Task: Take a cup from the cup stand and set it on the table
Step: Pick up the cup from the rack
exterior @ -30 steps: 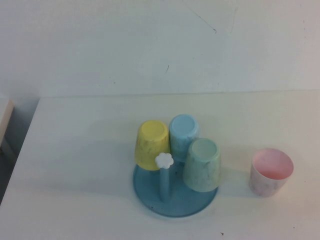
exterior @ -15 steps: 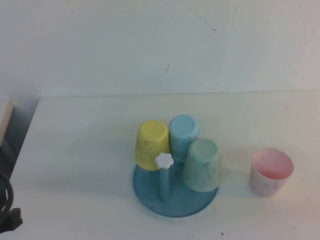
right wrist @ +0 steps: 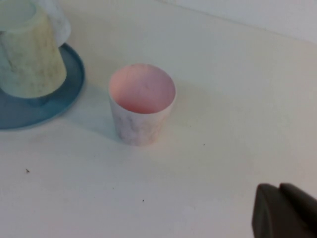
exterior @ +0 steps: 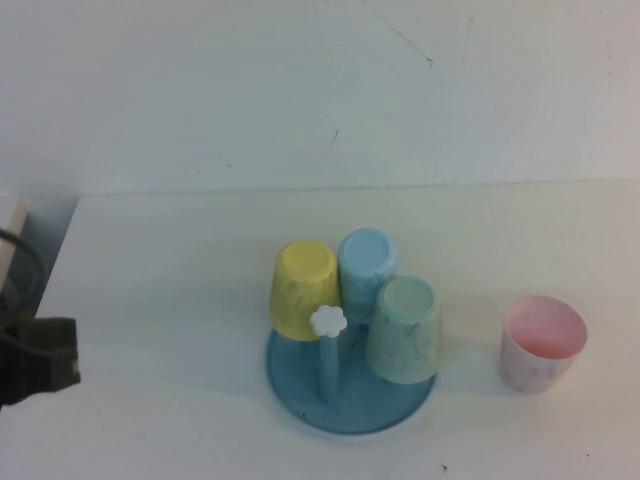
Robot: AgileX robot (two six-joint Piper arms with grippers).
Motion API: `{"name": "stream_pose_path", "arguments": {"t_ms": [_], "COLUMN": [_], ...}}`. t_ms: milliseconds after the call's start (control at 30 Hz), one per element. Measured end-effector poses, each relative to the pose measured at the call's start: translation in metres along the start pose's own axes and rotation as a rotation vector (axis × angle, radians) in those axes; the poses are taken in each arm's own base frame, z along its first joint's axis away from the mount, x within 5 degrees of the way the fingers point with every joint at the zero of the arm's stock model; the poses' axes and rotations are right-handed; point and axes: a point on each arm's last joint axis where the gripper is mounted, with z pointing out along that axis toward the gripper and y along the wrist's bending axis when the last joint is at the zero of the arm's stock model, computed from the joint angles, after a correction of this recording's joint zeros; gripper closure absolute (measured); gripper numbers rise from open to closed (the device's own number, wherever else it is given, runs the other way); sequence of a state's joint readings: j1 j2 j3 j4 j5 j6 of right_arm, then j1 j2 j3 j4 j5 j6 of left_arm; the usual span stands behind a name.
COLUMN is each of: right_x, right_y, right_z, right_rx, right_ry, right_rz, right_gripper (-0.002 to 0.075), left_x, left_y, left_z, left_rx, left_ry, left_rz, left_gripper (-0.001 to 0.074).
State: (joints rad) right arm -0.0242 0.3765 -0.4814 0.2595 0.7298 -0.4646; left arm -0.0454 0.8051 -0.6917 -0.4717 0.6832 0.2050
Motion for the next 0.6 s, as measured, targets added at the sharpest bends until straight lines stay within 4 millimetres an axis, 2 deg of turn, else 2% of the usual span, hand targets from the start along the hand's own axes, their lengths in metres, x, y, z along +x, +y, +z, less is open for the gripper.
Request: {"name": "stream_pose_path", "arguments": {"t_ms": [133,233,400,600], "right_x": [0.001,0.005,0.010,0.012], "right_y": [0.001,0.002,0.001,0.000], "right_z": [0.000,0.000,0.000,0.000], "right_rx": [-0.011,-0.021,-0.015,-0.011], "right_ry": [0.018,0.051,0.112,0.133], "right_rz": [-0.061,-0.096,-0.135,-0.170], "right_gripper": [0.0729,0.0729,0.0729,0.0729], "left_x": [-0.024,-0.041,-0.066,-0.084], "left_y": [-0.007,-0.010,-0.016,-0.033], "left_z": [0.011,0.026,0.061,0.102], "left_rx": [0.065,0.127,0.268,0.360], "left_ry": [0.047,0.071,0.095,0.155], "left_rz": [0.003,-0.009,-0.021,0.034], "left_gripper": [0.0738,0.0738,0.0738,0.0738]}}
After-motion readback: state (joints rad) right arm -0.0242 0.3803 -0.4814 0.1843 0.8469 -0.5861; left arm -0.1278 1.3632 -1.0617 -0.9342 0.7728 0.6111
